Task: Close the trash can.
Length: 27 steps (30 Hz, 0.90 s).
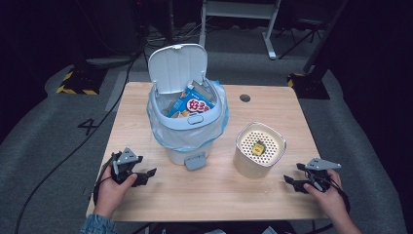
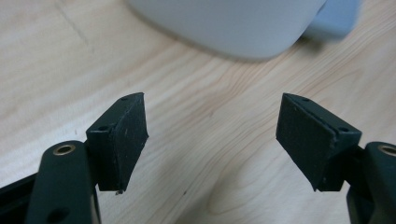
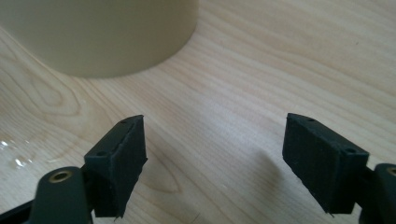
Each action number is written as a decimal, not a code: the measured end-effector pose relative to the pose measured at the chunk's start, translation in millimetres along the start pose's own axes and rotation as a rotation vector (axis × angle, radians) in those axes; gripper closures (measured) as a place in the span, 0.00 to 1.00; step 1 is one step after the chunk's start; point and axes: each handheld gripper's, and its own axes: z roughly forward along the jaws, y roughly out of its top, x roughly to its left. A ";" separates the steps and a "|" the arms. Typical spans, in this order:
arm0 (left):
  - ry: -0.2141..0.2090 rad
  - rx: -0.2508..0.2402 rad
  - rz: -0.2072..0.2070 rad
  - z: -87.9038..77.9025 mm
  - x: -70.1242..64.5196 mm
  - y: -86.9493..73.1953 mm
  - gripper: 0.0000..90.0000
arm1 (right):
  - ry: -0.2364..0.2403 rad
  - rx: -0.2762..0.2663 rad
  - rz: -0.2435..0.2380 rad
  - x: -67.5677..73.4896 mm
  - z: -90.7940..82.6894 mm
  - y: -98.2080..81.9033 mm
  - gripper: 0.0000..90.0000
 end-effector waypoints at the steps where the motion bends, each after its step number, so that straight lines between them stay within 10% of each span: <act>1: -0.009 -0.014 -0.004 -4.8 0.2 3.3 0.28 | -0.004 0.004 -0.009 0.5 1.6 -1.0 0.23; 11: -0.076 -0.134 -0.027 -37.9 6.5 28.9 0.24 | 0.008 -0.012 0.045 -2.4 5.8 -4.8 0.19; 27: -0.165 -0.259 0.089 -76.4 20.2 100.3 0.36 | 0.008 -0.013 0.045 -2.5 5.8 -4.9 0.19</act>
